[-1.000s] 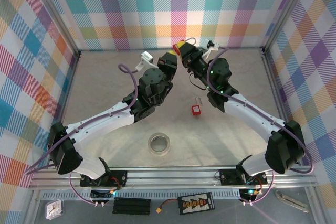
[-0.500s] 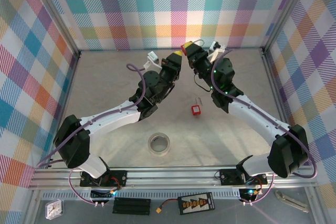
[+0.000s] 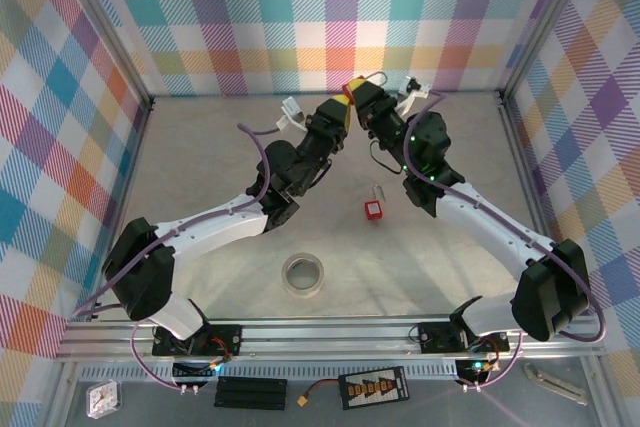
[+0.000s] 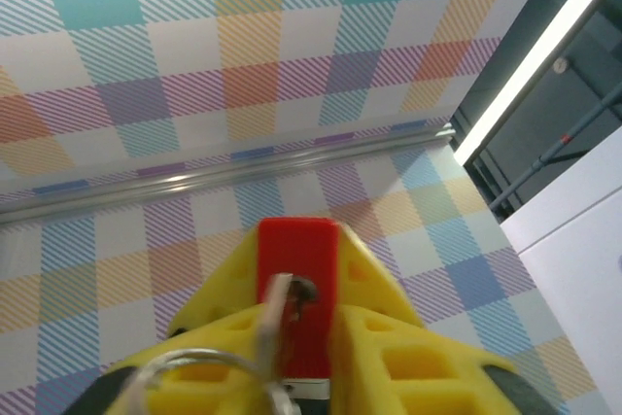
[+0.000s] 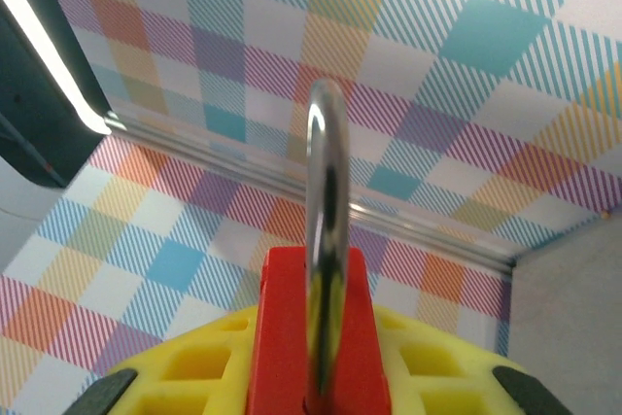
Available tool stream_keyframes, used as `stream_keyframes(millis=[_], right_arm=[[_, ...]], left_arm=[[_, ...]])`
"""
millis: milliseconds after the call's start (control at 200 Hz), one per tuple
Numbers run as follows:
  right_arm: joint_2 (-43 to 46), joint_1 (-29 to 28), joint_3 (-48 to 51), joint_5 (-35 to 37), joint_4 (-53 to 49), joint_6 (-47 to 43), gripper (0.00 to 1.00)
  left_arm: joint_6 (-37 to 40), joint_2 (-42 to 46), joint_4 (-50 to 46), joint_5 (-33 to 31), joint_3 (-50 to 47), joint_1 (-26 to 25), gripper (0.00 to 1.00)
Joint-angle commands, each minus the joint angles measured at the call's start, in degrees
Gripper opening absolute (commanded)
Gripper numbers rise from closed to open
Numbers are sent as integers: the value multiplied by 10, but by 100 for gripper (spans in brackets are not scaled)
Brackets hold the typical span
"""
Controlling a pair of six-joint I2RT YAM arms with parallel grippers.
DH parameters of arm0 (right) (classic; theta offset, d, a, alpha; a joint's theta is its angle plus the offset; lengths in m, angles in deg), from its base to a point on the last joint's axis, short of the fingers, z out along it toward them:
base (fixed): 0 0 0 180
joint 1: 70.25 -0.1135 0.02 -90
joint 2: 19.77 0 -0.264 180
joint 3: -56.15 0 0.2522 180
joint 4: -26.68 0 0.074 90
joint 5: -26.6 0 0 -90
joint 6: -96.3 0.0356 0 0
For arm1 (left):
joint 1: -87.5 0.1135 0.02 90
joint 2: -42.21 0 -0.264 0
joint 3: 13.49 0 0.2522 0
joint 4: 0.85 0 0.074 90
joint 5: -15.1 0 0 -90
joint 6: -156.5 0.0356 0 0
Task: Unlock with the key
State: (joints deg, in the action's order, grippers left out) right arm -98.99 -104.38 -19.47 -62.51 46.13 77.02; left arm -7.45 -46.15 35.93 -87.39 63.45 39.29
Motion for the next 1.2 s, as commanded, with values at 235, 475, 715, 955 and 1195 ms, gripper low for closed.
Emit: stream_keyframes(millis=[235,475,715,955,1195], right_arm=[[-27,-104,40,-265,-175,-18,0],[-26,-99,44,-258,-177,-13,0],[-21,-92,48,-250,-174,-8,0],[-12,-89,50,-246,-182,-8,0],[-3,-85,60,-236,-186,-7,0]], left_arm=[[21,70,-61,188,-39,-33,48],[21,115,-85,164,-89,-21,54],[18,154,-107,148,-133,-8,57],[18,194,-124,127,-178,3,58],[25,242,-155,123,-204,28,59]])
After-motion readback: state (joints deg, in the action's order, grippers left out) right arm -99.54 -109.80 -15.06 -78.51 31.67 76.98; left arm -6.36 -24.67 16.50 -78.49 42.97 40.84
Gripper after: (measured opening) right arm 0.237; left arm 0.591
